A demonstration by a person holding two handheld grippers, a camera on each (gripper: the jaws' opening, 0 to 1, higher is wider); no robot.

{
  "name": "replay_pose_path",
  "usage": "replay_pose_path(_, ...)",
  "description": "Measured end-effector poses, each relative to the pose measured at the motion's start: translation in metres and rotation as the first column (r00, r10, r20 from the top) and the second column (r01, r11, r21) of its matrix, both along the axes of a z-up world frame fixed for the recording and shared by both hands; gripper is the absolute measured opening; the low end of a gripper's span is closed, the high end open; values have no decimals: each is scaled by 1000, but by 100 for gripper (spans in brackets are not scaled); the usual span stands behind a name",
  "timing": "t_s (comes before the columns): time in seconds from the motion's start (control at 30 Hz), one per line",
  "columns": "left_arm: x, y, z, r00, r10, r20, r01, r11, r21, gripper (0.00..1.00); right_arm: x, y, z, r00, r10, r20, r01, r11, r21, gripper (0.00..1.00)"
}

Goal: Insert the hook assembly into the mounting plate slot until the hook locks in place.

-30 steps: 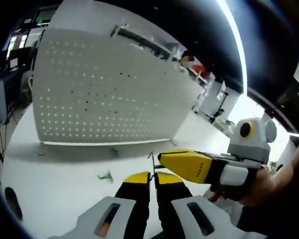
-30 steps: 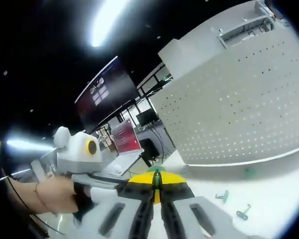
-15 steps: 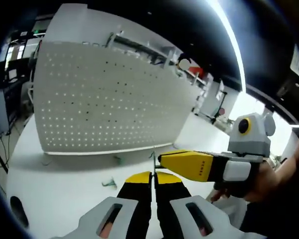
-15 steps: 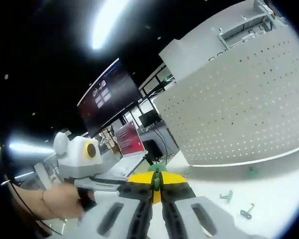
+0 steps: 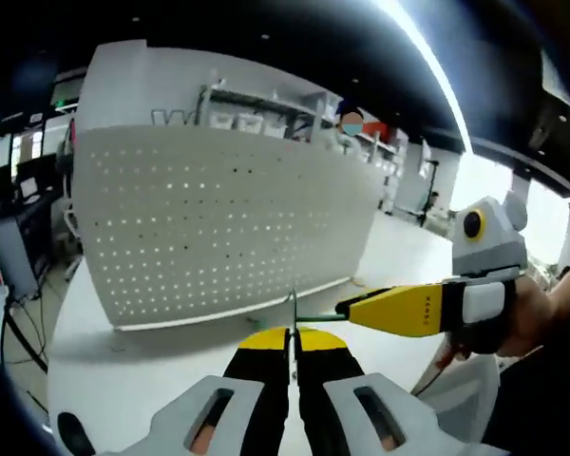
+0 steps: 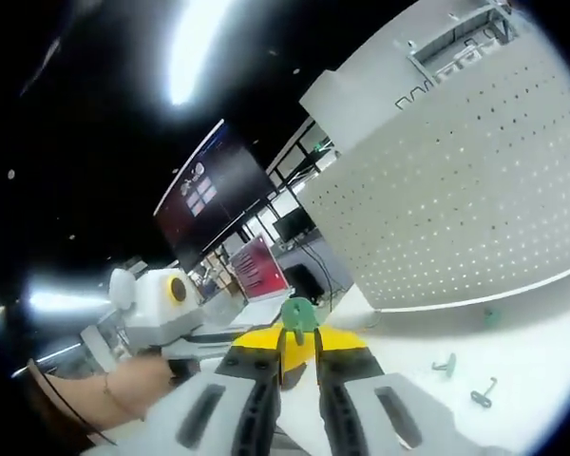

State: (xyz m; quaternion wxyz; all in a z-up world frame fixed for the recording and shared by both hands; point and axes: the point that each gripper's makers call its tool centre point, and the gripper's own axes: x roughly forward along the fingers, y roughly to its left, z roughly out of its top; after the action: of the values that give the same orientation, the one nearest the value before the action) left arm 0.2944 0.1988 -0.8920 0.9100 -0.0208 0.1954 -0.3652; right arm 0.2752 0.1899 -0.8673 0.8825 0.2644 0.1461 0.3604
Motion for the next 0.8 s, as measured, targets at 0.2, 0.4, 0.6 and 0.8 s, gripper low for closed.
replay_pose_path(0.2, -6, -9, -1, 1000, -23, 13, 23, 1000, -12, 1, 1, 6, 2, 1000, 5, -7, -5, 1000, 11, 9)
replay_pose_path(0.4, -5, -11, 0, 999, -26, 43, 26, 1000, -14, 1, 2, 5, -3, 999, 5, -46, -3, 1000, 27, 8)
replay_pose_path(0.6, -4, -13, 2, 997, -24, 76, 24, 1000, -4, 1, 8, 1, -4, 998, 2, -68, 1, 999, 39, 3)
replay_pose_path(0.8, -1, -9, 3, 998, 8, 63, -7, 1000, -8, 1, 10, 5, -4, 998, 2, -64, 0, 1000, 26, 1)
